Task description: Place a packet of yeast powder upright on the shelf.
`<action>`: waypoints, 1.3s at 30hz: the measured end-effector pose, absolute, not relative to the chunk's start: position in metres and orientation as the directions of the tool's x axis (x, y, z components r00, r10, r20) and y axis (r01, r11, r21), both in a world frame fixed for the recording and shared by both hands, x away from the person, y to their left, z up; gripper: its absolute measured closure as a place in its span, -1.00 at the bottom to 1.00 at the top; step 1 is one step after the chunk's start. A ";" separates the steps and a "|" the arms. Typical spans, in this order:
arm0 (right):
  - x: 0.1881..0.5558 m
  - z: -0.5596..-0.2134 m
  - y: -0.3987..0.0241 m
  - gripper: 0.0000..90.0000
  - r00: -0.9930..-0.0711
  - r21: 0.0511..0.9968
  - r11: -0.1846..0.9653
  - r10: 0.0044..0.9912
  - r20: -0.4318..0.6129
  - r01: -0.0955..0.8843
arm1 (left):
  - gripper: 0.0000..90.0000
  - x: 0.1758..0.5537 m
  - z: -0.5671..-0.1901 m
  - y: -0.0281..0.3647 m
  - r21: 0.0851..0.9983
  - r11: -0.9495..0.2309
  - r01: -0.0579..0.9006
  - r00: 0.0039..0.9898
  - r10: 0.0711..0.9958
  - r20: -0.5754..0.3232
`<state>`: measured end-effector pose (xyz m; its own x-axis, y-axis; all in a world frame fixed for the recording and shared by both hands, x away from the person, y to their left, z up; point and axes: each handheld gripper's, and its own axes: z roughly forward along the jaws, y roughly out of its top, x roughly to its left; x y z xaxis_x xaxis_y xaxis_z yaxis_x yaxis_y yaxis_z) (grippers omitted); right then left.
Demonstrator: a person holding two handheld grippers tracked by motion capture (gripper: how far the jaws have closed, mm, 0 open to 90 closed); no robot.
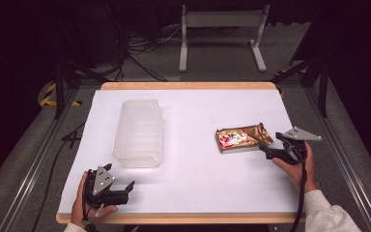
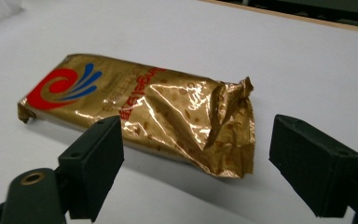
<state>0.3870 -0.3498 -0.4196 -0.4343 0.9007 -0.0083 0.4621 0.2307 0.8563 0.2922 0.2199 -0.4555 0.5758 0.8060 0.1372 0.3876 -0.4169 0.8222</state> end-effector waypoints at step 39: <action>0.428 -0.442 -0.354 0.87 -0.285 0.753 -0.058 0.905 0.318 0.655 | -0.89 0.290 -0.456 0.219 0.821 -0.431 0.373 0.597 0.789 0.144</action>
